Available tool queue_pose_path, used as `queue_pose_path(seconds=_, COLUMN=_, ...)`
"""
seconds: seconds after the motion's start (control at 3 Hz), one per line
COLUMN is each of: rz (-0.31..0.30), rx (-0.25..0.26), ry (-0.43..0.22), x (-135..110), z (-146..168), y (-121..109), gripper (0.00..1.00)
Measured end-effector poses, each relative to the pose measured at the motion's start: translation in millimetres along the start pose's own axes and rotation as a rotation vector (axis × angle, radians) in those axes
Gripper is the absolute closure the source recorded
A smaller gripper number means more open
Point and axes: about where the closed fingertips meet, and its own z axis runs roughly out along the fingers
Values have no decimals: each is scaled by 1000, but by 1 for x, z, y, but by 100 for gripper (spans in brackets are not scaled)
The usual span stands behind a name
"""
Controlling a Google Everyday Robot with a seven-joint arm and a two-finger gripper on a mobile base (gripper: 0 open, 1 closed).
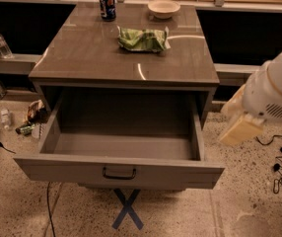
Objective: Close top drawer
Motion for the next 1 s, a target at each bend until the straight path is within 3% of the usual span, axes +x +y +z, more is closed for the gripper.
queue_pose_path(seconds=0.33, rz=18, rx=-34, ry=-35, x=3, z=40, y=18, gripper=69)
queue_pose_path(seconds=0.67, rz=17, rx=-30, ry=-32, x=3, z=40, y=18, gripper=91)
queue_pose_path(seconds=1.0, rz=28, rx=-70, ry=-68, x=0, z=54, y=33, gripper=100)
